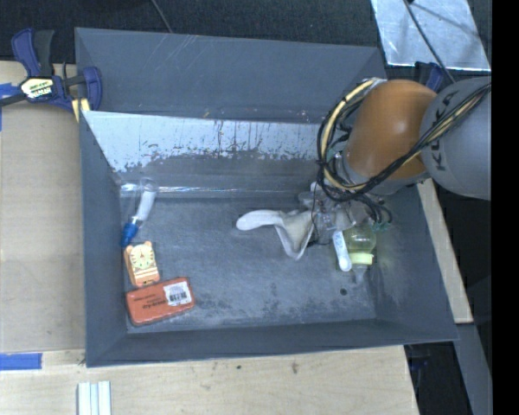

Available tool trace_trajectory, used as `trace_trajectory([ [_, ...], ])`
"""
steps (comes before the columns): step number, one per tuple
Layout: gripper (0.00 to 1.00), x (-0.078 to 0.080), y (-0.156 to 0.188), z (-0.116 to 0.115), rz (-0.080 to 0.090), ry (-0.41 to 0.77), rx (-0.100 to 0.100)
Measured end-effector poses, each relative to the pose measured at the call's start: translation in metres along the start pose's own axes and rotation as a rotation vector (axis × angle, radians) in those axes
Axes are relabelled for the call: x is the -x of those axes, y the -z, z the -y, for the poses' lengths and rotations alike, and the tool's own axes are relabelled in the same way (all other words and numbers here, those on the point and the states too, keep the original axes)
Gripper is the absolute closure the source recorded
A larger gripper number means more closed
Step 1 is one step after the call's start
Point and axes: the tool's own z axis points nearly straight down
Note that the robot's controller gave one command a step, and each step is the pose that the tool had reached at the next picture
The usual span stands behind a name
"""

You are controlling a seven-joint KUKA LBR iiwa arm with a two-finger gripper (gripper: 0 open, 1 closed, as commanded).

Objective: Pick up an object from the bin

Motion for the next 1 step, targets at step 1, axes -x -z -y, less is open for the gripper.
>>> trace_trajectory([
  [1, 1.00, 0.0000, 0.0000, 0.0000, 0.000, 0.000, 0.000],
])
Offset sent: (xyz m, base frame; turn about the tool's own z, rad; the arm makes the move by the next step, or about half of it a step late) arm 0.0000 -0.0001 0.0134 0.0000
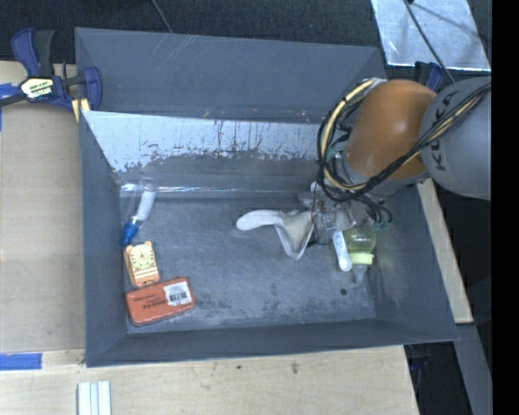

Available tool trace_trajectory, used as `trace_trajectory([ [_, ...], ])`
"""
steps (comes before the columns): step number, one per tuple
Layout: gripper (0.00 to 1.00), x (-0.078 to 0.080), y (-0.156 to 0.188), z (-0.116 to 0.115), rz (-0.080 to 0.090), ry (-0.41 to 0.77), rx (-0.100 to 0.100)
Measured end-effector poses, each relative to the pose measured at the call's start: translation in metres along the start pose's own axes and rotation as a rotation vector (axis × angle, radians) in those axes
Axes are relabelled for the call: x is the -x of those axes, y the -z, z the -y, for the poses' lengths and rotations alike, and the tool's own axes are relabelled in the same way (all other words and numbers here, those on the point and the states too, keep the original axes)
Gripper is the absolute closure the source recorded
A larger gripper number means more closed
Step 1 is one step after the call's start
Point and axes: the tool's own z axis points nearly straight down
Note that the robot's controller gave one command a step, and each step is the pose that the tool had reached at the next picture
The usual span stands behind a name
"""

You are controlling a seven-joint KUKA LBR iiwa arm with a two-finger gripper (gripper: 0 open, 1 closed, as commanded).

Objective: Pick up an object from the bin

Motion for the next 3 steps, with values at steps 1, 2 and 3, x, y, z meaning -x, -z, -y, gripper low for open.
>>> trace_trajectory([
  [1, 1.00, 0.000, 0.002, 0.000, 0.000, 0.000, 0.000],
  [2, 1.00, -0.001, 0.009, 0.000, -0.005, -0.001, 0.002],
  [3, 1.00, -0.001, 0.023, -0.001, -0.008, -0.001, 0.003],
])
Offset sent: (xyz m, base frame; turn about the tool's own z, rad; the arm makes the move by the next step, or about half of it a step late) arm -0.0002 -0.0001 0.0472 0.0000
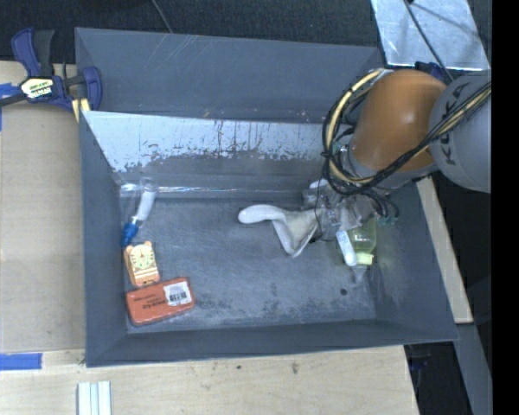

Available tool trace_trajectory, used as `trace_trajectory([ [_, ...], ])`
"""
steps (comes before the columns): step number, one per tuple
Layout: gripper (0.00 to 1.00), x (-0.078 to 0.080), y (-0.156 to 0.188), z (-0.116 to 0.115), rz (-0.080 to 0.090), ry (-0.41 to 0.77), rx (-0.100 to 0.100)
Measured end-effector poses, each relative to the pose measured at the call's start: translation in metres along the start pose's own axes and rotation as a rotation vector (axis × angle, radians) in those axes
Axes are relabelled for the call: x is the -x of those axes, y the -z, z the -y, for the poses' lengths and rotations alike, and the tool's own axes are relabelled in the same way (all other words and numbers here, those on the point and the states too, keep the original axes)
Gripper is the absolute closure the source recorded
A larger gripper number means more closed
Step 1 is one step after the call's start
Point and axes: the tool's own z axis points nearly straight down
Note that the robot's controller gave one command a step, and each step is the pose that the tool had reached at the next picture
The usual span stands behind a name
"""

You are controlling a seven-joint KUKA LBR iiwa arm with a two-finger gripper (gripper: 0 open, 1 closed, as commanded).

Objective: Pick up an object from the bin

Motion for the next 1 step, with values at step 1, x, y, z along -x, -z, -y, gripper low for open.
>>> trace_trajectory([
  [1, 1.00, -0.0011, 0.0143, -0.0004, -0.006, 0.000, 0.002],
])
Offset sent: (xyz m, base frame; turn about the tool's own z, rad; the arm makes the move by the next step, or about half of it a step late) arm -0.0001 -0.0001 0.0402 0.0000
